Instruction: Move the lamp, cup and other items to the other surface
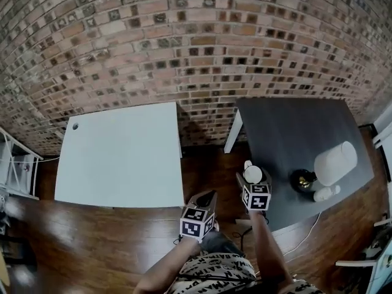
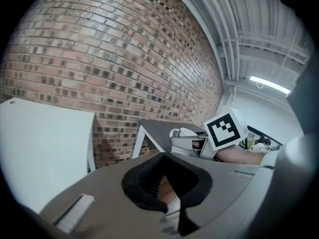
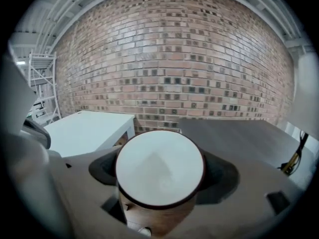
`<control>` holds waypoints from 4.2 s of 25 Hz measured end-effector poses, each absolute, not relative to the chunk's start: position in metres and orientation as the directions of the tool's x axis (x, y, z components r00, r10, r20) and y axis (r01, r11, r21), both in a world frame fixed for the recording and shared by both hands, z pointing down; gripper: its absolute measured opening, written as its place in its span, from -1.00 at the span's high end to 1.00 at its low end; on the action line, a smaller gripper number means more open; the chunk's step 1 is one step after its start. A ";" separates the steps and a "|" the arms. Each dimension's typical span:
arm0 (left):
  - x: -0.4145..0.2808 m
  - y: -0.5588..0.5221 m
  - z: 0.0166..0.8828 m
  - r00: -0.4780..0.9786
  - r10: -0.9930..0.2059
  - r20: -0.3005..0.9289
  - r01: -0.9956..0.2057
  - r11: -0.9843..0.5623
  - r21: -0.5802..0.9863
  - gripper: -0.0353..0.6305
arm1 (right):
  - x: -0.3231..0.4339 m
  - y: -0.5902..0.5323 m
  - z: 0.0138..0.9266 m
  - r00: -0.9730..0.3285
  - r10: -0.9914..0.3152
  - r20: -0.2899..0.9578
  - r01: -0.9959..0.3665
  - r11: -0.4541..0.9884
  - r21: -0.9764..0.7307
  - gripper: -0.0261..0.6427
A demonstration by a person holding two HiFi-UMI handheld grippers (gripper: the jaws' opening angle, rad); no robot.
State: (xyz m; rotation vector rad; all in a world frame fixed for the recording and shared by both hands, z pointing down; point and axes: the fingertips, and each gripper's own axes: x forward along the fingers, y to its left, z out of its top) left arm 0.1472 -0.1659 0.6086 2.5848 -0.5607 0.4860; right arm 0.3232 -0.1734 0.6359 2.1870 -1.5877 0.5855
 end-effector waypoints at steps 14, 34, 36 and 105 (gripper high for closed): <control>-0.046 -0.155 0.594 0.733 -0.536 0.419 -0.674 -0.656 0.340 0.89 | 0.101 -0.219 0.596 0.018 -0.862 0.507 -0.997 0.024 0.076 -0.35; -0.206 -0.241 0.631 0.419 -0.784 0.458 -0.905 -0.324 0.275 0.89 | -0.131 -0.359 0.641 -0.330 -0.796 0.507 -0.915 0.402 0.035 -0.35; -0.218 -0.250 0.636 0.386 -0.799 0.462 -0.918 -0.283 0.277 0.89 | -0.153 -0.375 0.653 -0.360 -0.782 0.509 -0.897 0.439 0.040 -0.35; 0.053 -0.042 0.565 0.887 -0.311 0.341 -0.433 -0.817 0.381 0.89 | 0.209 0.043 0.587 0.287 -0.850 0.443 -0.888 -0.409 -0.210 -0.48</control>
